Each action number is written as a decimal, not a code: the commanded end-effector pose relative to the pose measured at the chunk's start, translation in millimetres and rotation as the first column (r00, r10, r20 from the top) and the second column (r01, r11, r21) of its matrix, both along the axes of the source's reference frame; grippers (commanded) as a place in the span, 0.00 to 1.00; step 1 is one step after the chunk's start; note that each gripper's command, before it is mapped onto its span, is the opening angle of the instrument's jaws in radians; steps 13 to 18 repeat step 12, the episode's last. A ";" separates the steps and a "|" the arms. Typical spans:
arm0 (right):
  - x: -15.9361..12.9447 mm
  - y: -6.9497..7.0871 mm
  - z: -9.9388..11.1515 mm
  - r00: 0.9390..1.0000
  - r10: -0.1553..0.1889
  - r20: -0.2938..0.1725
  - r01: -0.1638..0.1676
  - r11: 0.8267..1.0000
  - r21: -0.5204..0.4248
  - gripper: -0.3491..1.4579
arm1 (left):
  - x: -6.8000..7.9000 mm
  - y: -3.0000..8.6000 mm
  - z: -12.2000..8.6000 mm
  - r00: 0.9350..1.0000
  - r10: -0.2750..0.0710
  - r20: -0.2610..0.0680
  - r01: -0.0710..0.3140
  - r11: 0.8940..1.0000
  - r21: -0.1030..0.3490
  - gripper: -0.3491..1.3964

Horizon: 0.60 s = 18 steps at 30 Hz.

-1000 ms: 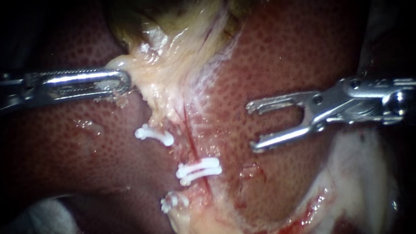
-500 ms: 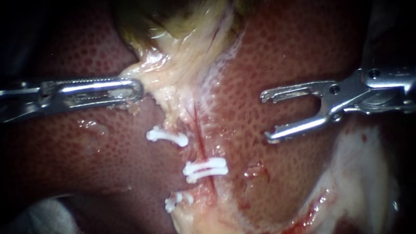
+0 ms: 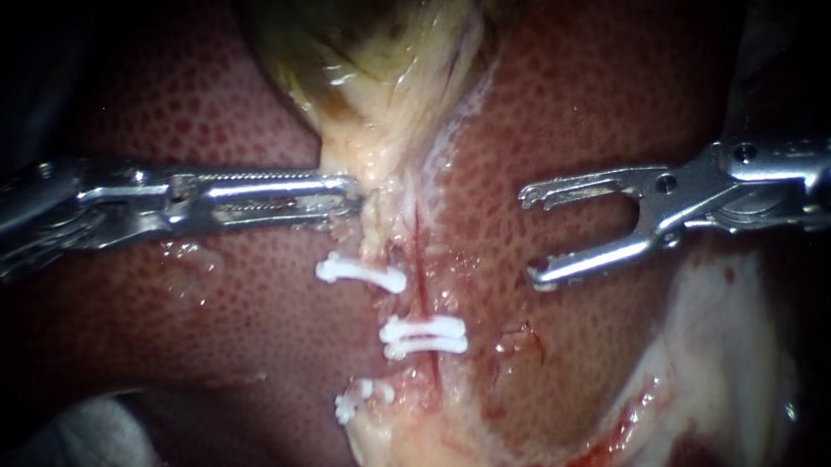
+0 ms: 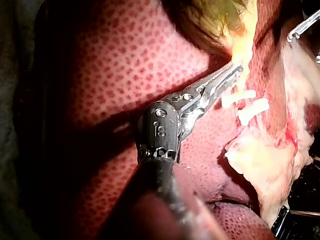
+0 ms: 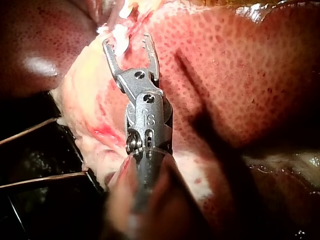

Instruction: Going back second clip right tube

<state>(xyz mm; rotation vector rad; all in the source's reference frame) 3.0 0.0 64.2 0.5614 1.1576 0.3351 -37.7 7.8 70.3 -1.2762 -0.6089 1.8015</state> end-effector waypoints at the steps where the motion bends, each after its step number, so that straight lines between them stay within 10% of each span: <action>1: 0.0 0.0 0.0 1.000 0.000 0.000 0.000 1.000 0.000 0.47 | 0.0 0.0 0.0 1.000 0.000 0.000 0.000 1.000 0.002 0.00; 18: 0.2 -0.1 -0.2 1.000 0.001 0.001 -0.001 1.000 0.000 0.47 | 0.2 0.0 -0.1 1.000 0.001 0.001 -0.001 1.000 0.002 0.00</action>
